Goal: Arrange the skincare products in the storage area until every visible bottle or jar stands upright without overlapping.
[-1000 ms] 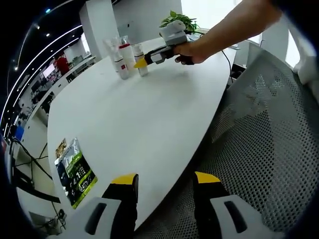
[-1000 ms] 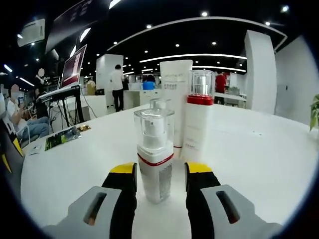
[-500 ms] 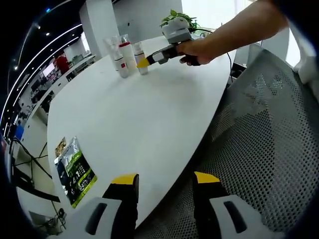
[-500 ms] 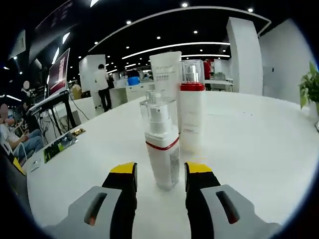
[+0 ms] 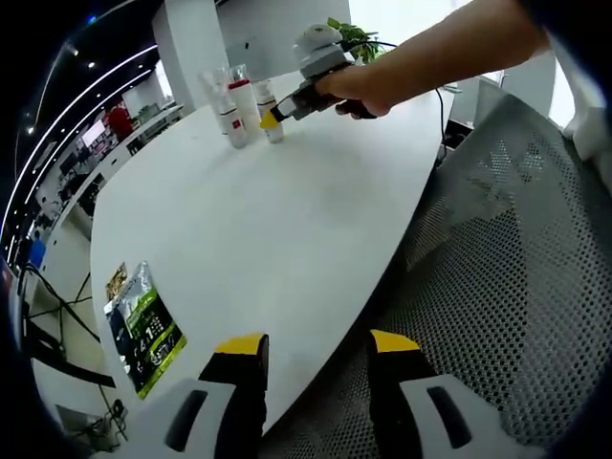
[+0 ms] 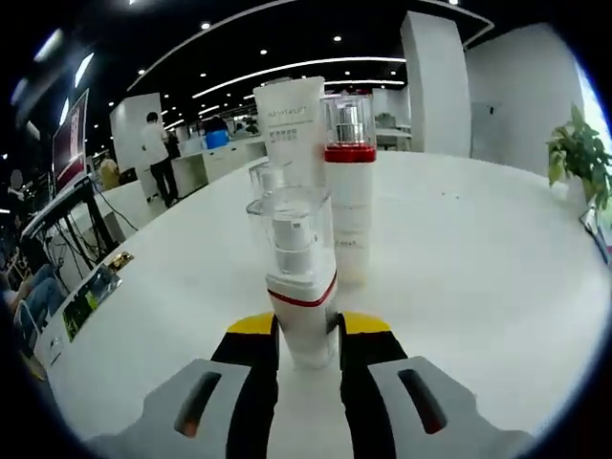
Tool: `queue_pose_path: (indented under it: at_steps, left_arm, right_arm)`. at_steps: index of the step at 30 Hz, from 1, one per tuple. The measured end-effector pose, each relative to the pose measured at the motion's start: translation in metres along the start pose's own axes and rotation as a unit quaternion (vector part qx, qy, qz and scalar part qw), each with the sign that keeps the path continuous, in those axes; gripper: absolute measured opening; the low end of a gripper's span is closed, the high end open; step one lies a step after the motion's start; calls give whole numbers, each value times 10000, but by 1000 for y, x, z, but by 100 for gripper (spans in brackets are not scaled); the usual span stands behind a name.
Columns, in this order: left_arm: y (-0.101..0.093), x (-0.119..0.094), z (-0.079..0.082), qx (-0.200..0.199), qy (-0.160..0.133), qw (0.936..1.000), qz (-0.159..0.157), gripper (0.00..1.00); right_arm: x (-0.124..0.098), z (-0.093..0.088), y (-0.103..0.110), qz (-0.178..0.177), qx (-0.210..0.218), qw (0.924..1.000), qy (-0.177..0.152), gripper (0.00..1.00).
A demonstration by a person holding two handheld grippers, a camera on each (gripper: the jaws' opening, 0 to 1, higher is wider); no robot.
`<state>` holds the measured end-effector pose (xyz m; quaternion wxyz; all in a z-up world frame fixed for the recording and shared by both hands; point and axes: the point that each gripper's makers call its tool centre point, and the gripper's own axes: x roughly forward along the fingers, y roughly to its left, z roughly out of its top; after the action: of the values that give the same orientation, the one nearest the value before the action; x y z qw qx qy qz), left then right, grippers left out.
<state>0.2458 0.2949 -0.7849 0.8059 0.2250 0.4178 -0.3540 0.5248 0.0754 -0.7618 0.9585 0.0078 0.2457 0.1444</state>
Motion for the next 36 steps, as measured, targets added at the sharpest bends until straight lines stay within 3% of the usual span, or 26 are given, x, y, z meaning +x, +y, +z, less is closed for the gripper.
queue_pose_path:
  at_steps: [8,36]
  left_arm:
    - [-1,0,0,6,-11,10000,-11,41]
    - [-1,0,-1,2,13,10000,-16,39]
  right_arm:
    - [2,2,-9,65,-227,9997,65,17]
    - [27,18,-29,-613,275,9977,32,17]
